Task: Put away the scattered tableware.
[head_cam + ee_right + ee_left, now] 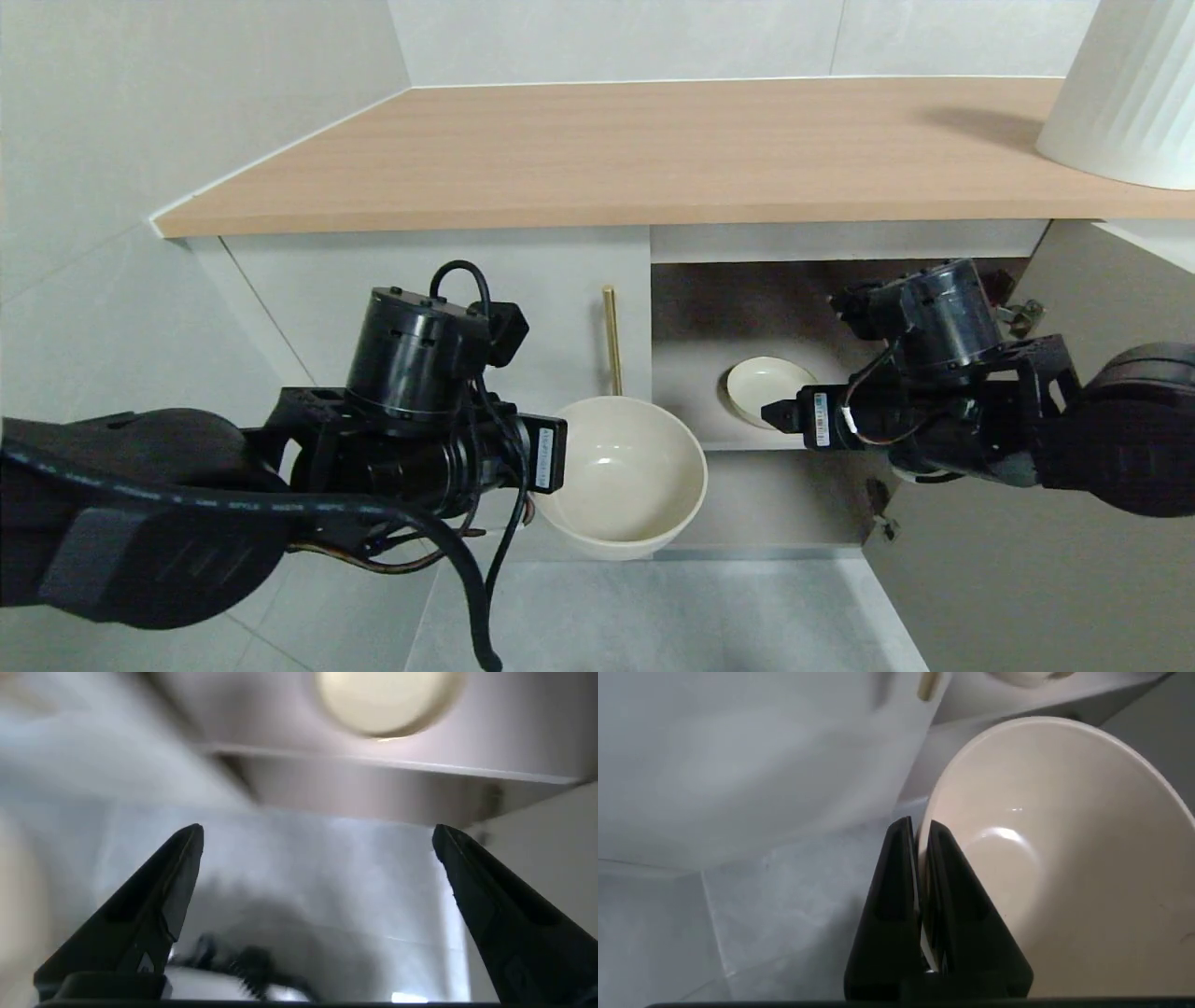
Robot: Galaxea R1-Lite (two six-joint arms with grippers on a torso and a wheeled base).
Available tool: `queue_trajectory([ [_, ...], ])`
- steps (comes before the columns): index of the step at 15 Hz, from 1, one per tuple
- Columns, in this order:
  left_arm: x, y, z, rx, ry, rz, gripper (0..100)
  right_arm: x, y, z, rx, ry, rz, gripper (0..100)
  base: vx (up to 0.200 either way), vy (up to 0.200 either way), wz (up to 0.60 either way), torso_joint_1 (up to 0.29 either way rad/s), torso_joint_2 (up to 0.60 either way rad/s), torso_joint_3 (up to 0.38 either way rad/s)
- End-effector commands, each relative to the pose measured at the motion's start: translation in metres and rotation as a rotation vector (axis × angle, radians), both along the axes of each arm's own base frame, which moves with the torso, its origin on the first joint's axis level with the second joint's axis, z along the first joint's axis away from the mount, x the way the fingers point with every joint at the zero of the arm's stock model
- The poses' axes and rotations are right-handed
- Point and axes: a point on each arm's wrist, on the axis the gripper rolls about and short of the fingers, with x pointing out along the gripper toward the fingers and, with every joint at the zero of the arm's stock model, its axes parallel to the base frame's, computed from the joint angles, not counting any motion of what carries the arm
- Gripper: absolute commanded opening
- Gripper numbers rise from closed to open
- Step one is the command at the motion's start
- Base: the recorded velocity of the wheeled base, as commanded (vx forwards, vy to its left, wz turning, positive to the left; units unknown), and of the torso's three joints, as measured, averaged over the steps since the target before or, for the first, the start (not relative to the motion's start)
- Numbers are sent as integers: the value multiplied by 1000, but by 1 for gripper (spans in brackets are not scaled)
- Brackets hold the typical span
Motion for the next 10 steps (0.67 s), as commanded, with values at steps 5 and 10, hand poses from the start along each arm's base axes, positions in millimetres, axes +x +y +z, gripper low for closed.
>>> queue_trajectory([
  [5, 0, -39, -43, 84, -33, 26, 0, -44, 27, 12, 39, 35, 177, 100, 0, 0, 0, 0, 0, 0],
  [10, -8, -42, -36, 88, -105, 39, 0, -34, 43, -14, 17, 121, 192, 100, 0, 0, 0, 0, 0, 0],
])
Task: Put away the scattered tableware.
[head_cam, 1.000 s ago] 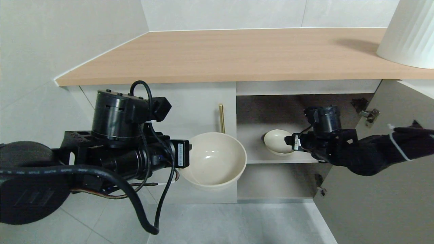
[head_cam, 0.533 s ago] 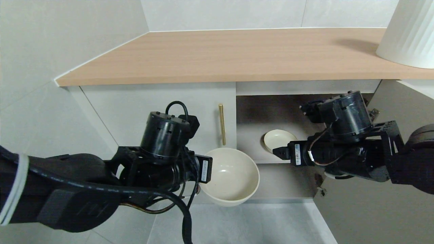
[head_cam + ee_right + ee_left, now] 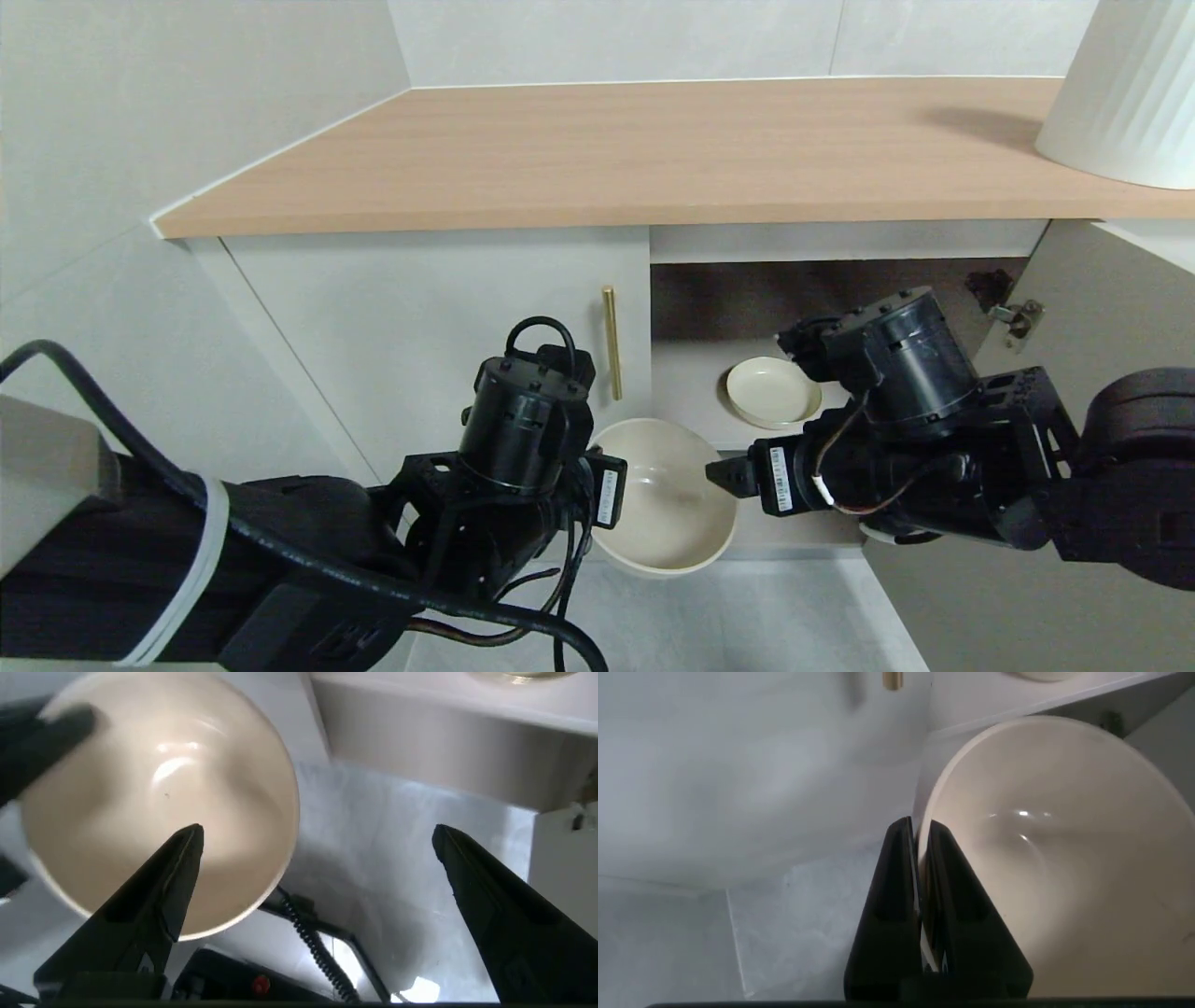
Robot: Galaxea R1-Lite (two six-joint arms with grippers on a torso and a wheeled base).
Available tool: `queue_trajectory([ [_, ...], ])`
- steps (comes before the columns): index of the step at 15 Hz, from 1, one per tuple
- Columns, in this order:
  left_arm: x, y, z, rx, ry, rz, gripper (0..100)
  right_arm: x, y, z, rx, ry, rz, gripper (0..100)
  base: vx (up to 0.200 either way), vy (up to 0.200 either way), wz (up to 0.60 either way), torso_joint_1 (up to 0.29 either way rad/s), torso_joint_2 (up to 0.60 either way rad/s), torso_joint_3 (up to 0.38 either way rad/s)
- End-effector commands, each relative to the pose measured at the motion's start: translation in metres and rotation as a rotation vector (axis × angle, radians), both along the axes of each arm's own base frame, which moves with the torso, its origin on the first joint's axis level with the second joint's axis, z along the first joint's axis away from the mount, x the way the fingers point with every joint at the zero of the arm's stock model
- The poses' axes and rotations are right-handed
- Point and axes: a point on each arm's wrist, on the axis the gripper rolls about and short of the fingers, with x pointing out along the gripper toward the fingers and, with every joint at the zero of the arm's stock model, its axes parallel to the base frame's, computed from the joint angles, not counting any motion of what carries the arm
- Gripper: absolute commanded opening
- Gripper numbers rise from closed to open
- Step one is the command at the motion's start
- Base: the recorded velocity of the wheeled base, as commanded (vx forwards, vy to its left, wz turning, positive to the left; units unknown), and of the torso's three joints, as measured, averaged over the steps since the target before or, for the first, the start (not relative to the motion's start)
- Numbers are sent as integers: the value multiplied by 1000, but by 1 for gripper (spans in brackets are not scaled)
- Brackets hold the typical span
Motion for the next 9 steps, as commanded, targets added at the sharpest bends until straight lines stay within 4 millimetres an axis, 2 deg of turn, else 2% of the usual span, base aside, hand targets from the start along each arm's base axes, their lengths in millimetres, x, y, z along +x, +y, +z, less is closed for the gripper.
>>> queue_trajectory([
  [1, -5, 1, 4, 1, -20, -7, 0, 5, 6, -11, -20, 25, 1, 100, 0, 0, 0, 0, 0, 0],
  [9, -18, 3, 19, -33, -61, -32, 0, 11, 5, -9, 96, 99, 32, 100, 0, 0, 0, 0, 0, 0],
])
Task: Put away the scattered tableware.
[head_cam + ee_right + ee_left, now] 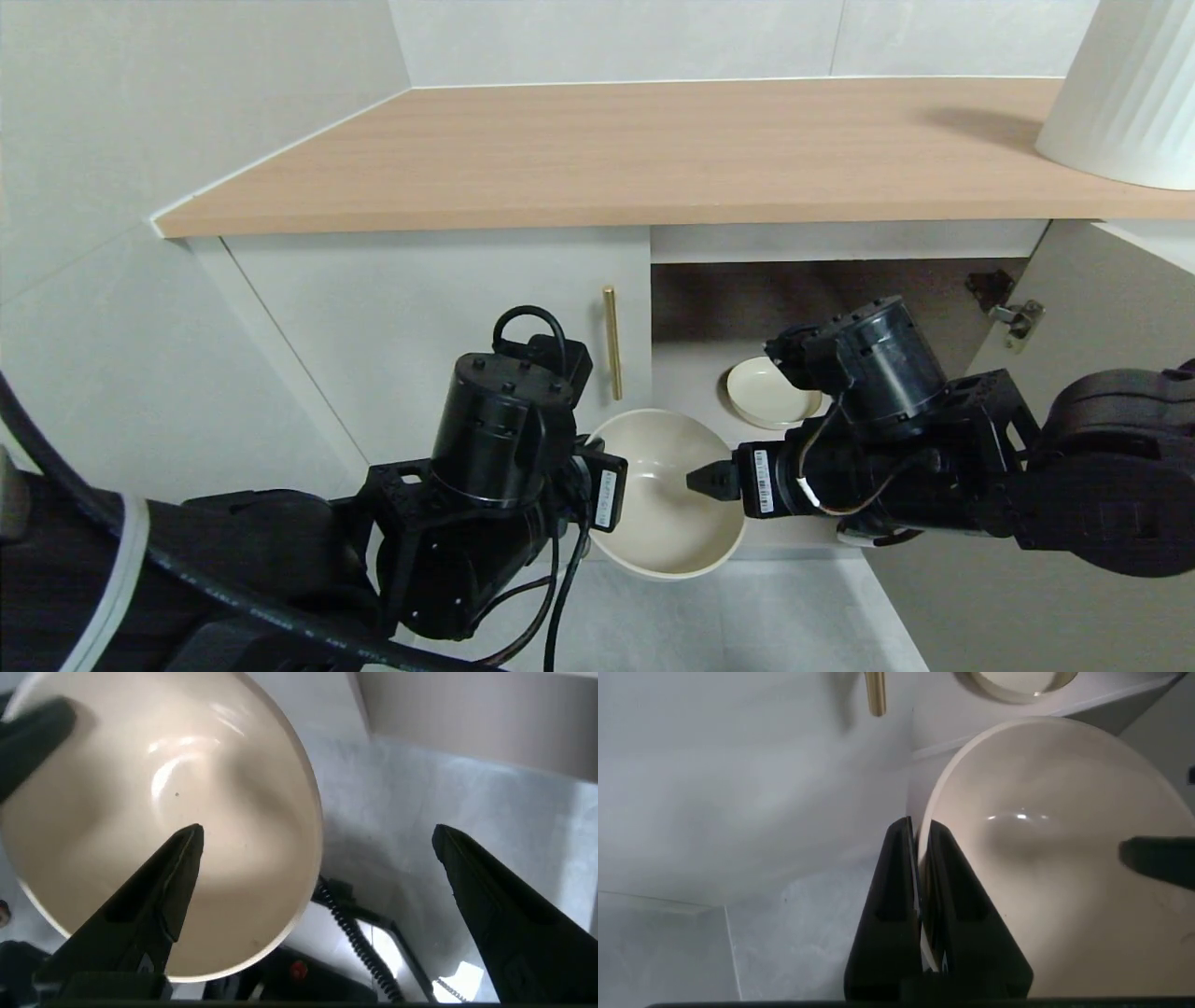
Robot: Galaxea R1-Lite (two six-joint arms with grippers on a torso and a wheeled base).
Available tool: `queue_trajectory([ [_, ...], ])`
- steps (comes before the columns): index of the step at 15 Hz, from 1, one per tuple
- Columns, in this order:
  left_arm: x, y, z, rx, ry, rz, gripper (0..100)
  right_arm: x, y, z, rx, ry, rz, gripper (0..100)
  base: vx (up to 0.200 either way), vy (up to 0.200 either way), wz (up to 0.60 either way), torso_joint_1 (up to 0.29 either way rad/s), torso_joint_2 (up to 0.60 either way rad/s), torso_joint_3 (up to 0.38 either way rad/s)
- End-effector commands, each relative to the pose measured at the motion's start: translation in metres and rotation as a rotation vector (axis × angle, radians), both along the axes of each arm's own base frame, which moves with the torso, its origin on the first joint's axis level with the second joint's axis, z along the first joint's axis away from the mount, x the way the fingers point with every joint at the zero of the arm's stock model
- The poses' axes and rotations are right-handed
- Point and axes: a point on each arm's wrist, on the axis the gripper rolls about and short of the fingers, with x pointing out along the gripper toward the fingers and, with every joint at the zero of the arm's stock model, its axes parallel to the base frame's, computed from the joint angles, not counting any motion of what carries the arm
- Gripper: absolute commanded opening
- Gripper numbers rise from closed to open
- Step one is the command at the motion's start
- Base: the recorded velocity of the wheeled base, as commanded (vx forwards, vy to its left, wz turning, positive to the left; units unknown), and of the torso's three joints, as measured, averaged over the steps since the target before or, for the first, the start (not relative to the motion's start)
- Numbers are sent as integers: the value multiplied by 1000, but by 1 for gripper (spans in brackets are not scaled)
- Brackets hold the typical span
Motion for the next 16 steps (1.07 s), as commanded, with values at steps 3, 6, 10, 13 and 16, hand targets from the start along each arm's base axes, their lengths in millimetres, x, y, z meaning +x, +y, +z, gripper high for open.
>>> queue_trajectory([
  [3, -2, 1, 4, -10, -8, -1, 0, 6, -2, -2, 7, -3, -13, 100, 0, 0, 0, 0, 0, 0],
  [6, -2, 2, 6, -14, -13, -1, 0, 8, -2, -2, 13, -6, -18, 100, 0, 0, 0, 0, 0, 0],
  [10, -2, 1, 5, -12, -11, -2, 0, 8, -1, -4, 20, 3, -2, 0, 0, 0, 0, 0, 0, 0],
  [13, -2, 1, 4, -9, -10, -3, 0, 7, -2, -2, 24, 0, -1, 0, 0, 0, 0, 0, 0, 0],
  [16, -2, 1, 3, -7, -8, -3, 0, 7, -2, -2, 24, 0, -1, 0, 0, 0, 0, 0, 0, 0],
])
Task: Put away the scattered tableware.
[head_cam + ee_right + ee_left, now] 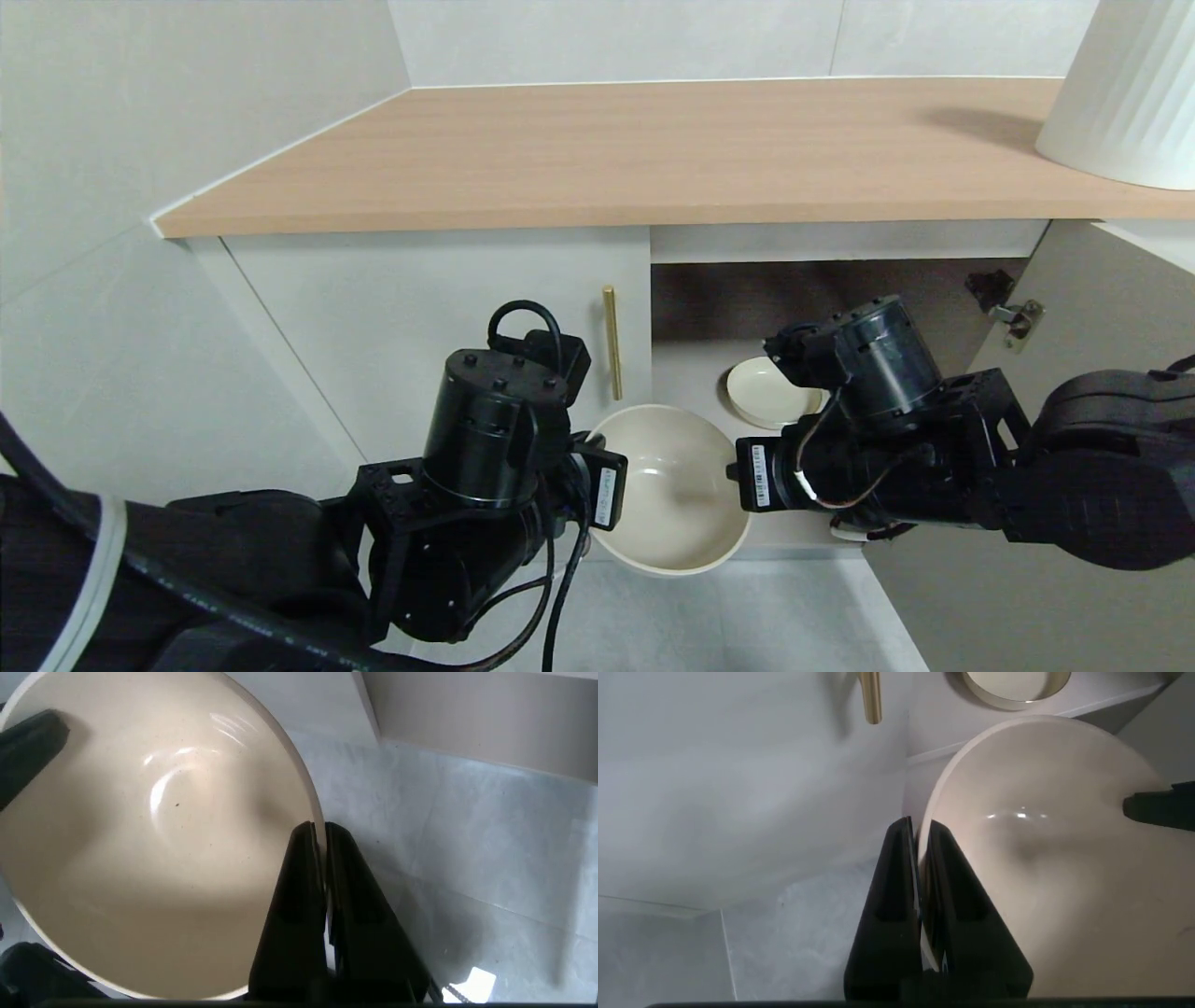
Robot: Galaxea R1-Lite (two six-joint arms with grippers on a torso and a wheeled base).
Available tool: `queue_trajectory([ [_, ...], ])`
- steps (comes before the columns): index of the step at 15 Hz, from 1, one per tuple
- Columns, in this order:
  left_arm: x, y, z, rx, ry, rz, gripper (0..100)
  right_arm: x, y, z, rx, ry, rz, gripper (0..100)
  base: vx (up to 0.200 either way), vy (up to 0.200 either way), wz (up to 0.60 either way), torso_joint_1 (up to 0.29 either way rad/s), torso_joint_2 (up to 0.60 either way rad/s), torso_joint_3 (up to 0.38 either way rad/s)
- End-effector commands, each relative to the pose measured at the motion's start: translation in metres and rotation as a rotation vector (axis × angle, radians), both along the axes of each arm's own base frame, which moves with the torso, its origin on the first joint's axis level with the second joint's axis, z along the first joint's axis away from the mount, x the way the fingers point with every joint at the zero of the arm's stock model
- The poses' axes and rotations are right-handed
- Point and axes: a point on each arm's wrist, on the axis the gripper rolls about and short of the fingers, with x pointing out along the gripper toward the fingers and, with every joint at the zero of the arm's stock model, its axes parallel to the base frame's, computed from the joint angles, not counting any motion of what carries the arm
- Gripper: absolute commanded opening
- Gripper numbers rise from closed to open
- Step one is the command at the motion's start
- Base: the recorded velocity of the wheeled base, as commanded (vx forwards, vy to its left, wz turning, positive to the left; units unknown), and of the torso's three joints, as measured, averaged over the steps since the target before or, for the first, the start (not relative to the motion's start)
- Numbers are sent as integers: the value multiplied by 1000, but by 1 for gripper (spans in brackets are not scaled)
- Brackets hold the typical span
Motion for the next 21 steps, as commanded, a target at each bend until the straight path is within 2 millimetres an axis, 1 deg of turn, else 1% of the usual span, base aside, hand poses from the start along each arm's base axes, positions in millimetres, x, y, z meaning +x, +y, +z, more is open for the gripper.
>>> queue_trajectory([
  [1, 0, 0, -1, 3, 2, 2, 0, 0, 0, 0, 0, -1, -1, 0, 0, 0, 0, 0, 0, 0],
  [2, 0, 0, -1, 5, 3, 1, 0, 0, 0, 0, 0, -1, -1, 0, 0, 0, 0, 0, 0, 0],
  [3, 0, 0, -1, 5, 3, 1, 100, 0, 0, 0, -1, 0, -1, 0, 0, 0, 0, 0, 0, 0],
  [9, 0, 1, 3, -7, -8, 5, 100, 3, -3, 0, -4, -7, -25, 0, 0, 0, 0, 0, 0, 0],
  [10, -1, 2, 6, -12, -13, 5, 100, 11, -9, -2, -11, -13, -66, 0, 0, 0, 0, 0, 0, 0],
  [11, -1, 2, 6, -13, -14, 5, 100, 15, -11, -5, -21, -18, -90, 0, 0, 0, 0, 0, 0, 0],
  [12, -1, 2, 7, -17, -17, 5, 100, 28, -18, -16, -69, -47, -199, 0, 0, 0, 0, 0, 0, 0],
  [13, -1, 3, 8, -18, -18, 5, 100, 39, -21, -25, -93, -76, -271, 0, 0, 0, 0, 0, 0, 0],
  [14, -1, 3, 8, -18, -18, 5, 100, 45, -23, -28, -96, -90, -296, 0, 0, 0, 0, 0, 0, 0],
  [16, -1, 3, 8, -18, -18, 5, 100, 67, -26, -46, -83, -134, -367, 0, 0, 0, 0, 0, 0, 0],
  [18, -1, 2, 7, -15, -16, 5, 100, 84, -40, -43, -38, -191, -428, 0, 0, 0, 0, 0, 0, 0],
  [21, -1, 2, 6, -12, -13, 5, 100, 101, -56, -38, -15, -229, -494, 0, 0, 0, 0, 0, 0, 0],
])
